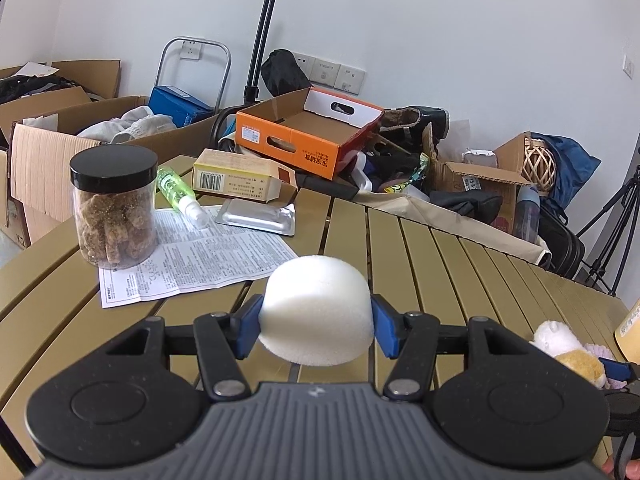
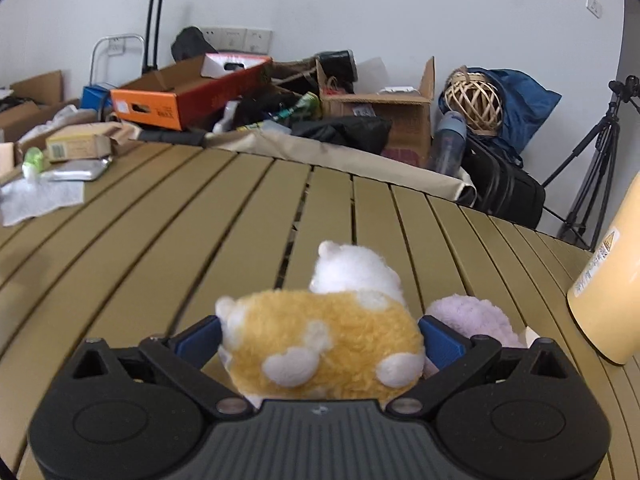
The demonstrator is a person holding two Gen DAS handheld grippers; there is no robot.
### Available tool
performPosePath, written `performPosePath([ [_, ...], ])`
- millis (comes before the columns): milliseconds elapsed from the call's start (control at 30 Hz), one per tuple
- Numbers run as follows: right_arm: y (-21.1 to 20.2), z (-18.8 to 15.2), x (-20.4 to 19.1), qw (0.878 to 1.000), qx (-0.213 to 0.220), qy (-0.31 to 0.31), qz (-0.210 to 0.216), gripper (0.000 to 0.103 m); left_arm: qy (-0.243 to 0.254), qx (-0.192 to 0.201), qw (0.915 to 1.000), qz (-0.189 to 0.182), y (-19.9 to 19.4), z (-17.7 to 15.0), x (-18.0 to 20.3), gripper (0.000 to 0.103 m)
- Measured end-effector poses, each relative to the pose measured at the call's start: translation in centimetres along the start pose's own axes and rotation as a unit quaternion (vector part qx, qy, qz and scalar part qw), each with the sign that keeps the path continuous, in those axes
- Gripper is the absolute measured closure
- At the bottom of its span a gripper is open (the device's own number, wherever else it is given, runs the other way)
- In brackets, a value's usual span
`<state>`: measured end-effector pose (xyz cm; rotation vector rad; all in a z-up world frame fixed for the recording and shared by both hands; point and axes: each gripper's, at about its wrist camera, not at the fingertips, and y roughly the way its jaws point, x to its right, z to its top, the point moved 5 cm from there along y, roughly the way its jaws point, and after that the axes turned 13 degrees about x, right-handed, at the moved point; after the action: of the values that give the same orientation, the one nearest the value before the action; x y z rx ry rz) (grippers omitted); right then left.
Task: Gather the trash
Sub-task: 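Close the right gripper on the yellow plush toy, then lift the foam cylinder with the left gripper while the right lifts the plush toy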
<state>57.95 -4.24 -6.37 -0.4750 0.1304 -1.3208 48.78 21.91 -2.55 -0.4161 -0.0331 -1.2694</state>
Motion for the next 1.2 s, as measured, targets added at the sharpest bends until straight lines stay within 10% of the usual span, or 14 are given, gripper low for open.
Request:
performPosePath([
  [600, 0.1, -1.1, 1.4, 0.998, 0.007, 0.056, -0.004, 0.007, 0.000, 0.000, 1.0000, 0.004, 0.1, 0.1, -0.2, 0.045],
  [1200, -9.6, -1.9, 3.1, 0.991, 0.084, 0.106, -0.002, 0.009, 0.023, 0.017, 0.9993, -0.023, -4.8, 0.2, 2.9, 0.045],
])
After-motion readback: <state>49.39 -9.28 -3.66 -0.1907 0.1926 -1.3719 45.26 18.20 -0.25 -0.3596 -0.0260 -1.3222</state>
